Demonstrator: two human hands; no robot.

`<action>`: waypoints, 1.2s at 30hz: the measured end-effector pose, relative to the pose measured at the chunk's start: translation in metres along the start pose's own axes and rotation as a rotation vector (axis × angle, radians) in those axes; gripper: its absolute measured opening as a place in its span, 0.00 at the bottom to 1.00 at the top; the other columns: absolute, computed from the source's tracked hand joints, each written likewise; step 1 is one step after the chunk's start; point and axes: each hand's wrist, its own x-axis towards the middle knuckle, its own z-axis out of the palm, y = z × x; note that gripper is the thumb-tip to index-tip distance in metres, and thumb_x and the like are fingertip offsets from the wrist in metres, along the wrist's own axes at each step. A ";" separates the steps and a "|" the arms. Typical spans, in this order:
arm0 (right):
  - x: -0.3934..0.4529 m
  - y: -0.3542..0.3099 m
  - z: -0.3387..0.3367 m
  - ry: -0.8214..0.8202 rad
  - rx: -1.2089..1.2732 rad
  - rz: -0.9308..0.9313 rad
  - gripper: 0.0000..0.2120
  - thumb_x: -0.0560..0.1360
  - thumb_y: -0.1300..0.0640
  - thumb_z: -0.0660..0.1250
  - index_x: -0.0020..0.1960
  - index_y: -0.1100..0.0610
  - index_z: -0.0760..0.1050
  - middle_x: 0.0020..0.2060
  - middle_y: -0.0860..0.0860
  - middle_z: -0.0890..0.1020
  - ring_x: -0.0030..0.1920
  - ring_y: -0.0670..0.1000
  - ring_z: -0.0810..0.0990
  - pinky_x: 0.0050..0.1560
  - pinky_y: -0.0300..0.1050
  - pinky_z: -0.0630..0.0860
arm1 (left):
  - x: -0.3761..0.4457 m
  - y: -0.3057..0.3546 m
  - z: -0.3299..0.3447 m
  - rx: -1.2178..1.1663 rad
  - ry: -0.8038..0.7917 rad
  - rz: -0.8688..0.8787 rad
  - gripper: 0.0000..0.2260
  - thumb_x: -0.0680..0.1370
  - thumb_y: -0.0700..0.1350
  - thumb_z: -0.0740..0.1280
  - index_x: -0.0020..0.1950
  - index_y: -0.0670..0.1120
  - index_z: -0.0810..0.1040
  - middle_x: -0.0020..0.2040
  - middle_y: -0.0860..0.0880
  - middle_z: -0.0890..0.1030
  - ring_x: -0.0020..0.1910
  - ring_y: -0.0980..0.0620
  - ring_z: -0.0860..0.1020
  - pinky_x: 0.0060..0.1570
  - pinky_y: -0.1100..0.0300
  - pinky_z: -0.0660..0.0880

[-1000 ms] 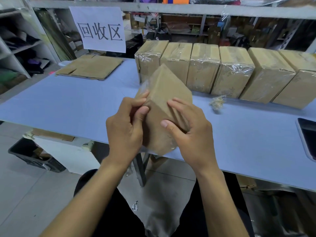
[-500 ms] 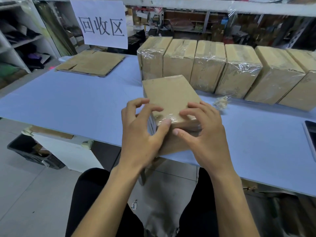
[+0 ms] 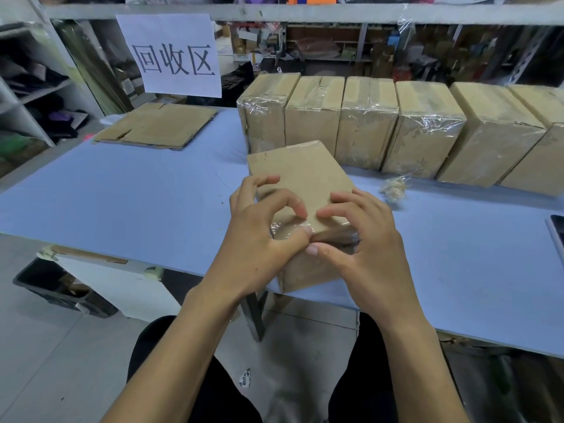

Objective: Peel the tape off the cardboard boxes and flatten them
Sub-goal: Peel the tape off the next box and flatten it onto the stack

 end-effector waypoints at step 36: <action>-0.001 0.002 0.005 0.087 0.048 0.031 0.19 0.64 0.56 0.83 0.53 0.48 0.83 0.62 0.43 0.80 0.72 0.47 0.69 0.71 0.44 0.66 | 0.005 -0.025 0.015 0.109 0.004 0.184 0.10 0.78 0.59 0.62 0.52 0.55 0.72 0.57 0.54 0.66 0.64 0.54 0.64 0.59 0.77 0.59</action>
